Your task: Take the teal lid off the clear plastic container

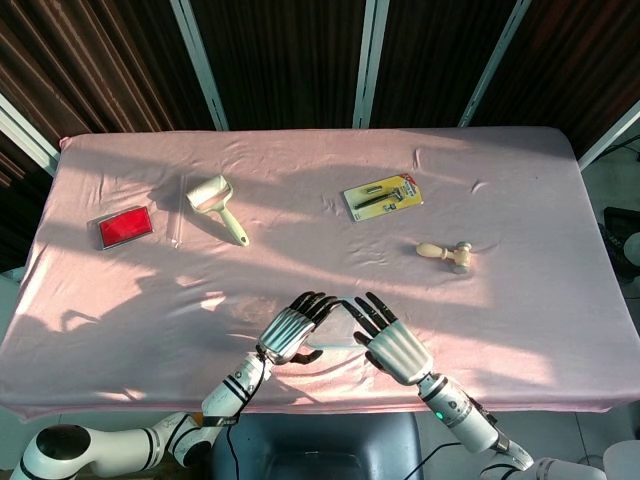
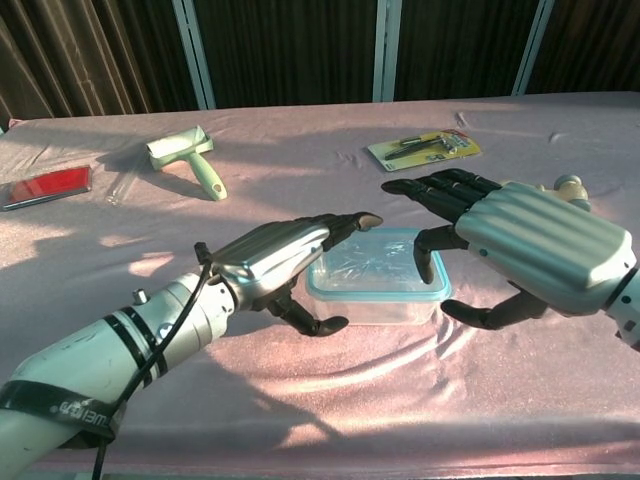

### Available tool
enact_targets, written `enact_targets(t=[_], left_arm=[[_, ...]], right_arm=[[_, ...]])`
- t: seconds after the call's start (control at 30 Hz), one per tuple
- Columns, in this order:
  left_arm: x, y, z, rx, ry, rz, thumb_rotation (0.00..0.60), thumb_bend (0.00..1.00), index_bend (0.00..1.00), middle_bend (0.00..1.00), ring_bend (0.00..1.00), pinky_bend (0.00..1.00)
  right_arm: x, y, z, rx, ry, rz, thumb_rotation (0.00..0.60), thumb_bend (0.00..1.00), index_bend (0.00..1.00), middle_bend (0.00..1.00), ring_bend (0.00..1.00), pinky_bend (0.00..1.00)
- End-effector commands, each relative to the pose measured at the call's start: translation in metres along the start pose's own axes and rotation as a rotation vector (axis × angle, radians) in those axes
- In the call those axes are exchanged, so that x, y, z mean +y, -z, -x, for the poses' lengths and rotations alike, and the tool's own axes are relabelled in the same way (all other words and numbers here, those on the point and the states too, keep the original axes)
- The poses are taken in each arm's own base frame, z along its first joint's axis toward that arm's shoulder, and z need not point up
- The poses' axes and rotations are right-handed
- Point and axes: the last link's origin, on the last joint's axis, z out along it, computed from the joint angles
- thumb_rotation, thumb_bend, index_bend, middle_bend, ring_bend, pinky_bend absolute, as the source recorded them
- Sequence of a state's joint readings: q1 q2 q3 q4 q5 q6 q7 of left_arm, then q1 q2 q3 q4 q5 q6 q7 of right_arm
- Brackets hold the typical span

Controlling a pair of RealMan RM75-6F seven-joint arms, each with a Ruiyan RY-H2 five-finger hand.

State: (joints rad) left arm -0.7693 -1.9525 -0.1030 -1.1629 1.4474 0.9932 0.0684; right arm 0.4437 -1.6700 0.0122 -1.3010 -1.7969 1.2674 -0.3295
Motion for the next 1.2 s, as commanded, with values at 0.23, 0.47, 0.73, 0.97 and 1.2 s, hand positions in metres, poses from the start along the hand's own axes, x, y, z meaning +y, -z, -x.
enact_targets(t=[0.23, 0.47, 0.73, 0.97, 1.2], left_arm=[[-0.001, 0.001, 0.001, -0.008, -0.005, -0.002, 0.600, 0.33, 0.00, 0.51, 0.47, 0.42], [0.000, 0.001, 0.003, -0.013, -0.006, 0.002, 0.600, 0.33, 0.00, 0.52, 0.47, 0.42], [0.000, 0.002, 0.003, -0.017, -0.010, 0.006, 0.600, 0.33, 0.00, 0.52, 0.48, 0.43], [-0.001, 0.003, 0.004, -0.025, -0.011, 0.011, 0.600, 0.33, 0.00, 0.54, 0.49, 0.44], [-0.004, 0.005, 0.004, -0.033, -0.017, 0.015, 0.600, 0.33, 0.00, 0.54, 0.50, 0.45]], right_arm=[[0.001, -0.002, 0.001, -0.002, -0.004, 0.004, 0.600, 0.43, 0.62, 0.07, 0.00, 0.00], [0.002, -0.005, 0.001, -0.004, -0.001, 0.013, 0.600, 0.43, 0.62, 0.07, 0.00, 0.00], [0.003, -0.009, -0.003, 0.004, 0.002, 0.027, 0.600, 0.43, 0.63, 0.07, 0.00, 0.00], [0.005, -0.016, -0.005, 0.008, 0.001, 0.036, 0.600, 0.44, 0.64, 0.07, 0.00, 0.00], [0.003, -0.020, -0.008, 0.019, 0.004, 0.032, 0.600, 0.46, 0.65, 0.08, 0.00, 0.00]])
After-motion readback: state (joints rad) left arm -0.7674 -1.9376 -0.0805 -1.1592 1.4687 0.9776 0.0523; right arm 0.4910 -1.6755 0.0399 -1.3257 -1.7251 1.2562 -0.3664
